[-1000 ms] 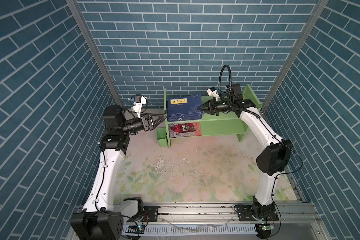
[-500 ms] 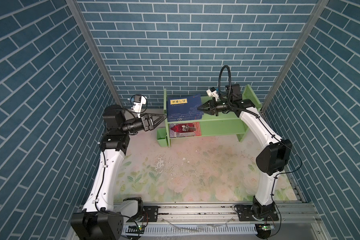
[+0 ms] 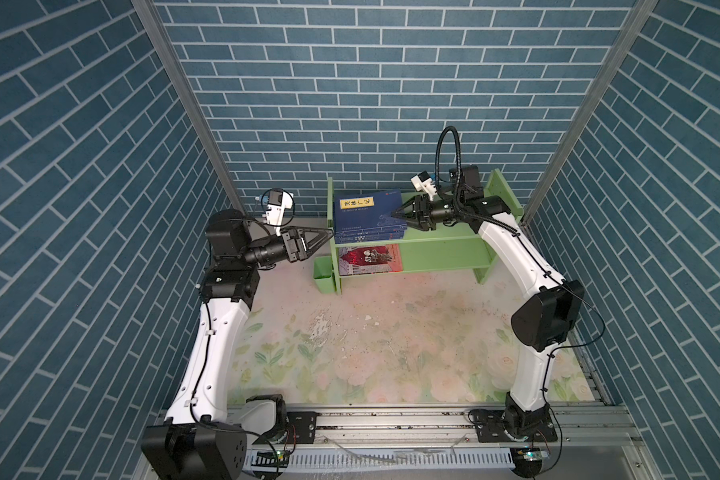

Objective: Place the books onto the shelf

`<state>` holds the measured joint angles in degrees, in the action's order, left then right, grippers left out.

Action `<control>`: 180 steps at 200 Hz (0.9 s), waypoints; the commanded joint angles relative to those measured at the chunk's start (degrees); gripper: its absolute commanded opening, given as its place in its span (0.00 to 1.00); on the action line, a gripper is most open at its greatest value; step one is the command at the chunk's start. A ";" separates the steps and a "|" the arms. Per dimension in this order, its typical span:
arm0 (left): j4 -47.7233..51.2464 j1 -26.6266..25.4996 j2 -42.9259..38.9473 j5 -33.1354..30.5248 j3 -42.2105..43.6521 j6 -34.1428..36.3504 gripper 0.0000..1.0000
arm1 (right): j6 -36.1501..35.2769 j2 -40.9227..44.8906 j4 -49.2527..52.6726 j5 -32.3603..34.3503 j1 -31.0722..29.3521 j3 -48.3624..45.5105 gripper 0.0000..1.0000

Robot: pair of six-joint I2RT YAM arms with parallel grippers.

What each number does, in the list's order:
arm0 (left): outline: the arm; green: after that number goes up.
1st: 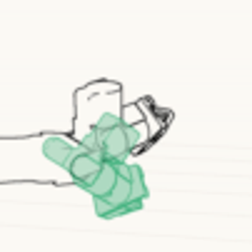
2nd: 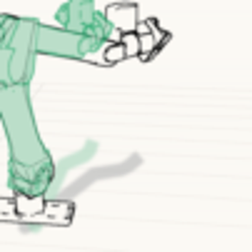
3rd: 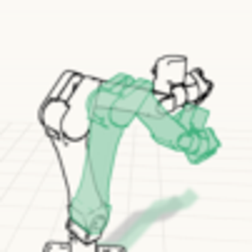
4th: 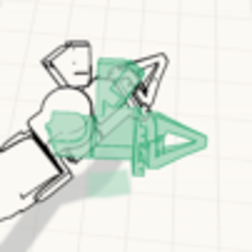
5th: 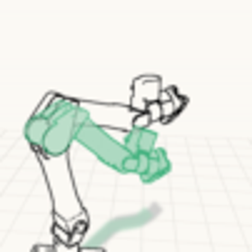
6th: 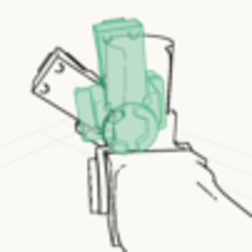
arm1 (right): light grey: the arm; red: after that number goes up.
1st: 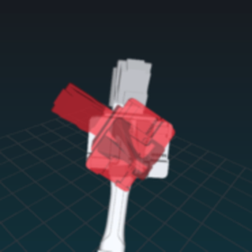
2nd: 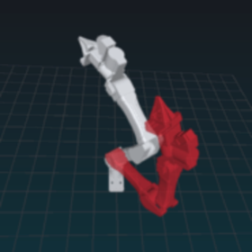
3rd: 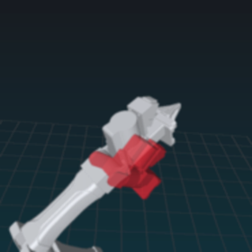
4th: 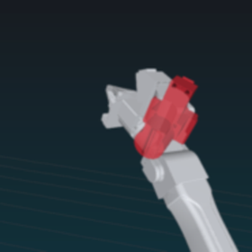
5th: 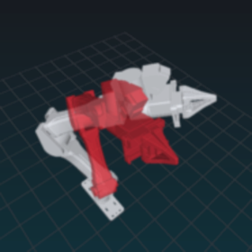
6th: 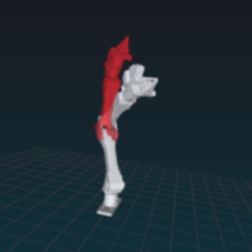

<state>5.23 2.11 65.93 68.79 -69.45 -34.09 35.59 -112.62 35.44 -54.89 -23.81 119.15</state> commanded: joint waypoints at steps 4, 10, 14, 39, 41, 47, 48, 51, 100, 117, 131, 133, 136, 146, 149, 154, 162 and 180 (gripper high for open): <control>-2.00 -0.35 -1.07 0.45 -0.07 -0.08 0.72 | -3.84 0.53 4.60 6.03 0.08 1.33 0.57; -1.98 -0.35 -1.02 0.46 -0.07 -0.01 0.72 | -3.87 0.64 4.63 6.37 0.08 1.55 0.57; -1.98 -0.31 -1.07 0.46 -0.07 0.03 0.72 | -3.93 0.72 4.64 6.59 0.08 1.74 0.57; -1.98 -0.35 -1.21 0.46 -0.07 -0.10 0.72 | -4.33 1.00 5.26 8.33 0.10 2.97 0.57; -1.98 -0.35 -1.21 0.46 -0.14 -0.10 0.72 | -4.38 1.00 5.36 8.38 0.09 3.11 0.57; -1.90 -0.35 -1.24 0.46 -0.16 -0.10 0.72 | -4.52 1.00 5.68 8.70 0.08 3.48 0.57; -1.90 -0.35 -1.24 0.46 -0.16 -0.10 0.72 | -4.59 1.00 5.64 8.77 0.08 3.51 0.57; -1.90 -0.35 -1.34 0.46 -0.16 -0.08 0.72 | -4.58 1.07 5.75 8.95 0.08 3.62 0.57; -1.81 -0.35 -1.43 0.51 0.01 0.08 0.72 | -8.61 3.29 9.98 17.02 -0.18 4.73 0.56; -1.81 -0.35 -1.33 0.38 0.17 0.16 0.72 | -9.52 4.36 9.83 19.18 -0.42 4.19 0.54; -1.47 -0.35 -1.24 0.08 0.37 1.16 0.72 | -9.93 5.09 8.95 19.86 -0.70 3.73 0.52; -1.24 -0.35 -1.24 -0.01 0.37 1.49 0.72 | -9.93 5.16 8.83 19.90 -0.77 3.61 0.51; -0.75 -0.35 -1.22 -0.20 0.32 2.08 0.72 | -9.93 5.33 8.69 19.98 -0.87 3.55 0.51; 1.33 -0.37 -1.26 -0.88 0.13 4.33 0.72 | -9.93 5.60 7.81 20.09 -1.13 3.37 0.49; 1.96 -0.35 -1.32 -0.98 0.06 4.90 0.72 | -9.93 5.69 7.56 20.17 -1.22 3.37 0.48; 2.81 -0.40 -1.33 -1.11 0.02 5.67 0.72 | -10.02 5.82 7.15 20.18 -1.39 3.22 0.47; 3.55 -0.35 -1.26 -1.12 0.02 6.30 0.72 | -10.04 6.00 6.64 20.11 -1.63 3.11 0.46; 3.73 -0.38 -1.25 -0.95 0.28 6.43 0.72 | -9.93 5.52 6.37 19.52 -1.94 3.60 0.45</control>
<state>7.44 2.04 65.45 68.05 -69.45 -30.57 28.12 -108.75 42.83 -36.14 -24.99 122.37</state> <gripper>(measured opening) 0.721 0.455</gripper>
